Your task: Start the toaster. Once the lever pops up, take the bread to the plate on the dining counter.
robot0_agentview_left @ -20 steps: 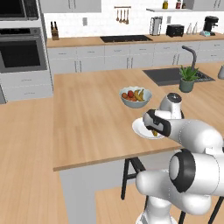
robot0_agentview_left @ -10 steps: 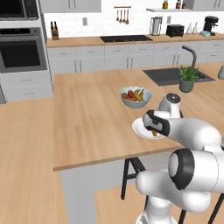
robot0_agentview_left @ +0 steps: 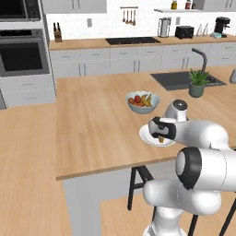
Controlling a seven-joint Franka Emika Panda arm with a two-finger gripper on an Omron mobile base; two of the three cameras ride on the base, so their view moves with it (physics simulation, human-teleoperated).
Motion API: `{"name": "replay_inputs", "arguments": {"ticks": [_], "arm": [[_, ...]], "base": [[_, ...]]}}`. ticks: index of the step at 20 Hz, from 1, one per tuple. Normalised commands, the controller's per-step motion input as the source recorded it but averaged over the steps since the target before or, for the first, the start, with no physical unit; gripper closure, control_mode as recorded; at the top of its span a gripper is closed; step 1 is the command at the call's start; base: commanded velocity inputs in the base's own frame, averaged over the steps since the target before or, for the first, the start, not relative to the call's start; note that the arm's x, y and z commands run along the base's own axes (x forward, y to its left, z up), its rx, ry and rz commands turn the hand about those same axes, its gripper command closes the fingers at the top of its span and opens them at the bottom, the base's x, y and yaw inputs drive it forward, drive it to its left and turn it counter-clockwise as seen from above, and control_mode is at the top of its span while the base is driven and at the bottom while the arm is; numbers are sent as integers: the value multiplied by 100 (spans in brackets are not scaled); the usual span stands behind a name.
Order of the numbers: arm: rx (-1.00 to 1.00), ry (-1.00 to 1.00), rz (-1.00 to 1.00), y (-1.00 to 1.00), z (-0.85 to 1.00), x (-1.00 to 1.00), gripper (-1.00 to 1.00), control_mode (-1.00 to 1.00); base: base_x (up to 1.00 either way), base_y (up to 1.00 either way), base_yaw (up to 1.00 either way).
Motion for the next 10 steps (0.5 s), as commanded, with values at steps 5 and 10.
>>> {"name": "replay_inputs", "arguments": {"ticks": [5,10], "arm": [[0,0,-1,0,0,4,-100,-100],[0,0,0,0,0,0,-100,-100]], "base": [[0,0,0],[0,0,0]]}}
